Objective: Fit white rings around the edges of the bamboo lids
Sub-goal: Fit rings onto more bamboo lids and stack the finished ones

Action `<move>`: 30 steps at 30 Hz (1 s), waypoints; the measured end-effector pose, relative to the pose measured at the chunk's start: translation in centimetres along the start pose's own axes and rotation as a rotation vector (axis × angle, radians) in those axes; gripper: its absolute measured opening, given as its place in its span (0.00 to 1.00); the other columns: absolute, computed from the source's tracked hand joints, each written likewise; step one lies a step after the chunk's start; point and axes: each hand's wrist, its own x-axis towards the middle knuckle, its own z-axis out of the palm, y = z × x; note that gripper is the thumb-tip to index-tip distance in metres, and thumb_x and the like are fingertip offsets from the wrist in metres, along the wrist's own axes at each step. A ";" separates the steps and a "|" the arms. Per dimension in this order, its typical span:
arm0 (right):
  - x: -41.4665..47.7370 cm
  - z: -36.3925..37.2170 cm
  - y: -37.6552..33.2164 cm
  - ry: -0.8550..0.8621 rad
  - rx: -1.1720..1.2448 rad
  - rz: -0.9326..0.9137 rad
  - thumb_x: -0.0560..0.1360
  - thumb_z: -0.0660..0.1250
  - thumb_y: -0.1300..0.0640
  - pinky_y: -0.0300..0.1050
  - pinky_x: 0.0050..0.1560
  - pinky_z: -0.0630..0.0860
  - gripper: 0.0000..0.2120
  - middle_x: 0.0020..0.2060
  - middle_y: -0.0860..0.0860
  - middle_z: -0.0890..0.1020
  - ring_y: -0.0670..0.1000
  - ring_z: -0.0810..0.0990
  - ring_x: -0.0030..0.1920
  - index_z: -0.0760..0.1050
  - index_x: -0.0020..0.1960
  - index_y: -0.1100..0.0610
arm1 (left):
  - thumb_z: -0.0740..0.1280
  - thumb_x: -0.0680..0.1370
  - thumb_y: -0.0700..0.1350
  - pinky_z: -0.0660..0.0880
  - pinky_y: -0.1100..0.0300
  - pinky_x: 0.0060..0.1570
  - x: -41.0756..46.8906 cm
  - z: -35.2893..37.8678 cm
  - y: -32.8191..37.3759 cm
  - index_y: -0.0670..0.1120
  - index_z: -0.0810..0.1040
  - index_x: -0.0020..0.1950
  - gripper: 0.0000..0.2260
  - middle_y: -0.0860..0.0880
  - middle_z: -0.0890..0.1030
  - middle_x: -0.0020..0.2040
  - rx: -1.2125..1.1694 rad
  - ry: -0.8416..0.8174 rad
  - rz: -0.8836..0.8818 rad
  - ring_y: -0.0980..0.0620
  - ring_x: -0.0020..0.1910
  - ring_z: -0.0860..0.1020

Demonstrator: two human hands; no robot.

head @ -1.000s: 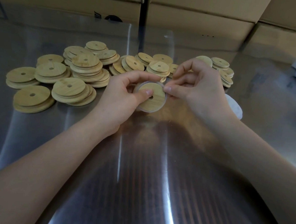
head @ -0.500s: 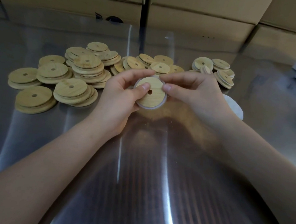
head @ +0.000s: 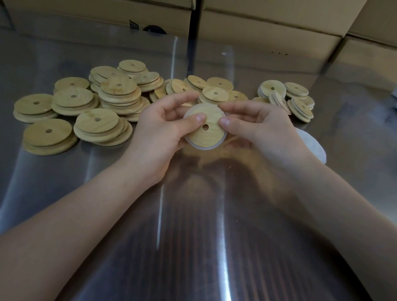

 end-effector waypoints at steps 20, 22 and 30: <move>0.9 -1.1 0.0 -0.100 0.334 0.120 0.66 0.72 0.61 0.41 0.41 0.80 0.10 0.41 0.55 0.85 0.51 0.84 0.40 0.83 0.46 0.61 | 0.70 0.70 0.45 0.82 0.55 0.43 0.5 -0.8 0.1 0.42 0.81 0.48 0.11 0.45 0.86 0.51 -0.174 -0.113 -0.202 0.47 0.51 0.85; 0.8 -1.1 0.0 -0.121 0.304 0.125 0.66 0.72 0.59 0.42 0.41 0.80 0.10 0.41 0.54 0.85 0.50 0.84 0.41 0.82 0.47 0.60 | 0.70 0.71 0.45 0.82 0.55 0.43 0.6 -0.7 0.0 0.41 0.82 0.52 0.13 0.44 0.85 0.53 -0.190 -0.095 -0.203 0.46 0.52 0.84; 0.8 -1.1 -0.2 -0.040 0.235 0.150 0.70 0.72 0.58 0.41 0.38 0.80 0.08 0.38 0.54 0.84 0.49 0.82 0.37 0.81 0.48 0.60 | 0.72 0.68 0.43 0.82 0.56 0.46 0.7 -0.9 -0.2 0.43 0.81 0.56 0.17 0.44 0.85 0.52 -0.189 -0.110 -0.195 0.48 0.53 0.84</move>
